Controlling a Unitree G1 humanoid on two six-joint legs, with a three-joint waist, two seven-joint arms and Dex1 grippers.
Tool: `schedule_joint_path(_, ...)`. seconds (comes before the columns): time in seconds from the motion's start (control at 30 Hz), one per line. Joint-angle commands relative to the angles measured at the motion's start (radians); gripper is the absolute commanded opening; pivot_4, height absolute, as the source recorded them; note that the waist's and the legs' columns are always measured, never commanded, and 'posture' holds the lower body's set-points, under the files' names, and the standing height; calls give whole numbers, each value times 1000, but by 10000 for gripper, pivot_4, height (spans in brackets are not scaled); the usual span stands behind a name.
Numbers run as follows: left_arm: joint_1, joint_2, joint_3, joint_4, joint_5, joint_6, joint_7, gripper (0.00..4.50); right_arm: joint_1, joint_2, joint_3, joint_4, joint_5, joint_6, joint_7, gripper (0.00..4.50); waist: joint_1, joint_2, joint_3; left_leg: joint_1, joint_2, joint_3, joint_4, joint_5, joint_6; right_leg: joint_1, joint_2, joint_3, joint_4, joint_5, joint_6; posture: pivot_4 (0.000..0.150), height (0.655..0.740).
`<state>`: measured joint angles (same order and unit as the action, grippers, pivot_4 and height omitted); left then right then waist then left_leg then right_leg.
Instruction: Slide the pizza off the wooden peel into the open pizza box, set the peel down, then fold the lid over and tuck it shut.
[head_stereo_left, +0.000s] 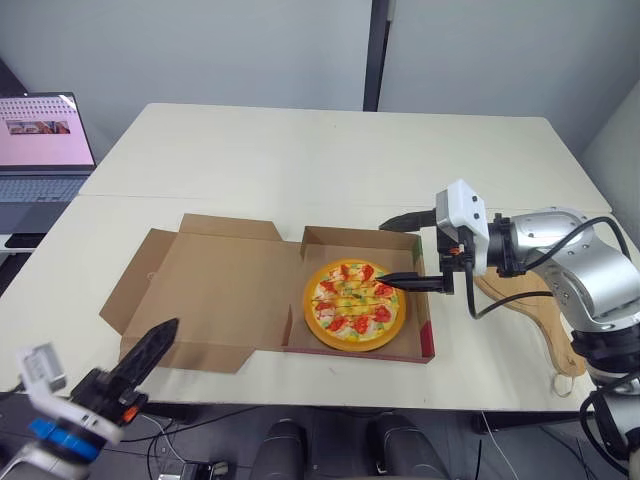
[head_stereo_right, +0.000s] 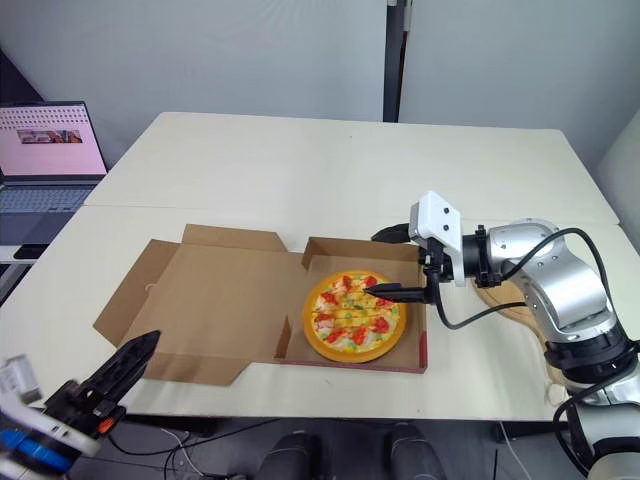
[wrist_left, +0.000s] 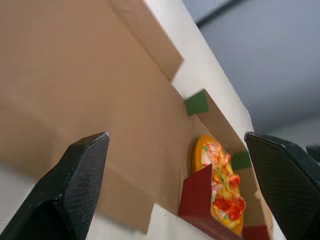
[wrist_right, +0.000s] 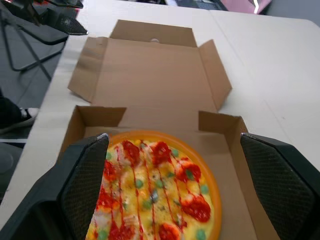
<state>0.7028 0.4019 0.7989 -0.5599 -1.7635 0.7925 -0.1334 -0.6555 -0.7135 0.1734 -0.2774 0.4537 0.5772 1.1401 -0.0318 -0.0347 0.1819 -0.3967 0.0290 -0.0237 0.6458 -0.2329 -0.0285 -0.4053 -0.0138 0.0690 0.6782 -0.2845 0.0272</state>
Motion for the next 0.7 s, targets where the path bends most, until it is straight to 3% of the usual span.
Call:
schedule_joint_path(0.03, 54, -17, 7, 24, -93, -42, 38, 45000, -29, 5, -1, -3, -1, -31, 25, 44796, 0, 0, 0, 0, 0, 0, 0, 0, 0, 0, 0, 0, 0, 0, 0, 1500, 7306)
schedule_joint_path(0.23, 28, -52, -64, 79, -135, -104, 123, 45000, -46, 9, 1, 15, -14, -45, 30, 44796, 0, 0, 0, 0, 0, 2, 0, 0, 0, 0, 6, 0, 0, -1, -1, 1500, 7306)
schedule_joint_path(0.7, -132, -87, -156, 151, -36, -204, 174, 45000, -72, -12, 2, 1, -10, -31, 55, 44796, 1, -1, -1, 0, 0, 2, 0, 0, 0, 0, 10, 1, 0, -1, -1, 1500, 7306)
